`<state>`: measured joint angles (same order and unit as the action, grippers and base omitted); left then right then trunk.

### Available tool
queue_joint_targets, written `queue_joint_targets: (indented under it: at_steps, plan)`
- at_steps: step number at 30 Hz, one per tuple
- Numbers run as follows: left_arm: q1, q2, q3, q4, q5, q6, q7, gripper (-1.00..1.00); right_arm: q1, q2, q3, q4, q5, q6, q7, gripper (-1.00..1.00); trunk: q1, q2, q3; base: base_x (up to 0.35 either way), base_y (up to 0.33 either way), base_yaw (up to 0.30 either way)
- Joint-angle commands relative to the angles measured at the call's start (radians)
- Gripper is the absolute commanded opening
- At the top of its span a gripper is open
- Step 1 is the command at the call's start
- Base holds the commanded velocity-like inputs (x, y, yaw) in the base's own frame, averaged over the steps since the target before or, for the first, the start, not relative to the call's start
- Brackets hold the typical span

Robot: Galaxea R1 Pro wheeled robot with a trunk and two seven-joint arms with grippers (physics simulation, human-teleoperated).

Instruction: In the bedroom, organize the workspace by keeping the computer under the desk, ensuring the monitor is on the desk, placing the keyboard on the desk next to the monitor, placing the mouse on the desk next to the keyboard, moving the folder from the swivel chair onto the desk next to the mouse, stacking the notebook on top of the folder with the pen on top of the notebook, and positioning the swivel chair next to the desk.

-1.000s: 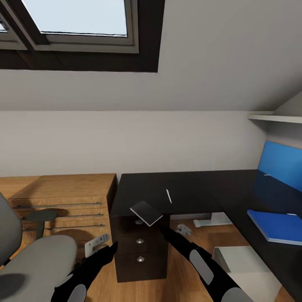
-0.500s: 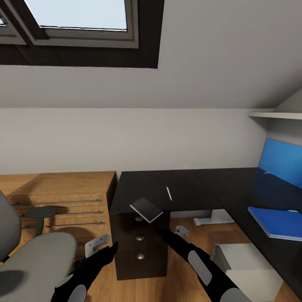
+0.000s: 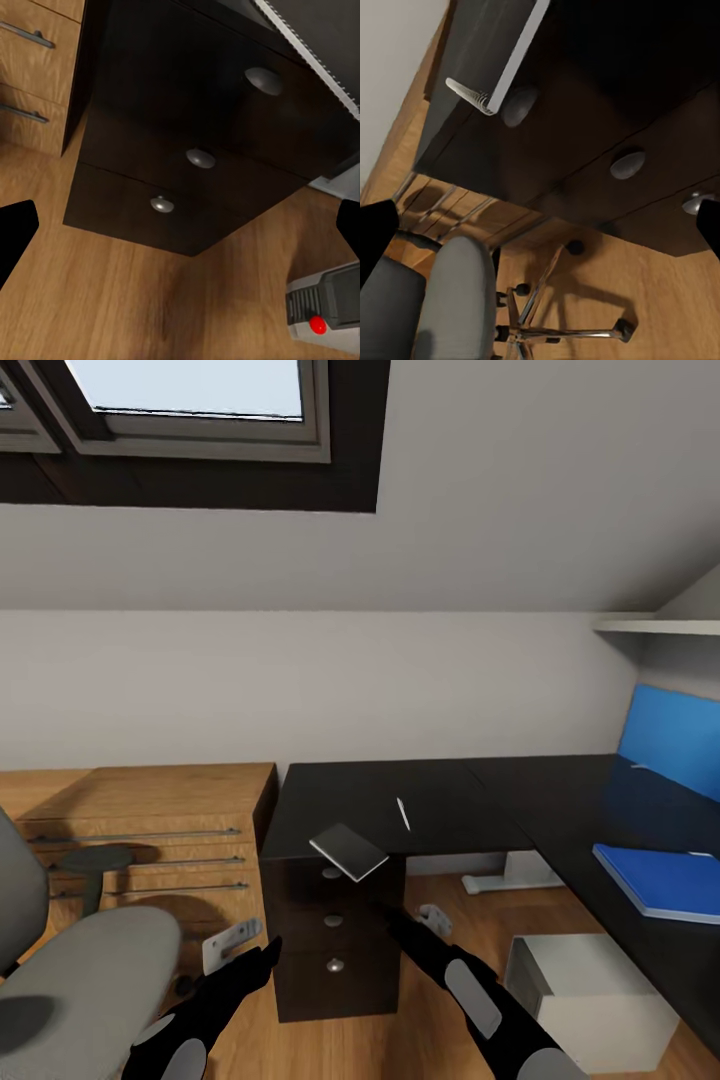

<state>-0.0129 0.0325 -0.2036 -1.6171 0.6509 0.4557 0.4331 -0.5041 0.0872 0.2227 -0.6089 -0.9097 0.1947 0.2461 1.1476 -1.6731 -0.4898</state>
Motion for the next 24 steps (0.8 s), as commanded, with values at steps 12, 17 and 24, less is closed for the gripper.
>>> queue_joint_targets:
  at_steps: [12, 17, 24]
  plan:
    - [-0.001, 0.0, -0.003, 0.001, 0.012, 0.006, 0.01, 1.0, -0.001, -0.005, -0.032, -0.002, -0.295, 0.188, 0.124, 1.0, 0.015, -0.029, -0.014, 0.0, 0.0, 0.0]
    - [-0.001, 0.0, -0.004, 0.007, 0.012, 0.005, 0.01, 1.0, -0.001, -0.006, -0.03, -0.006, -0.3, 0.197, 0.194, 1.0, 0.015, -0.029, -0.014, 0.0, 0.0, 0.0]
    - [-0.001, 0.001, -0.003, 0.01, 0.012, 0.003, 0.01, 1.0, -0.001, -0.006, -0.03, -0.015, -0.298, 0.198, 0.216, 1.0, 0.015, -0.029, -0.014, 0.065, 0.054, 0.0]
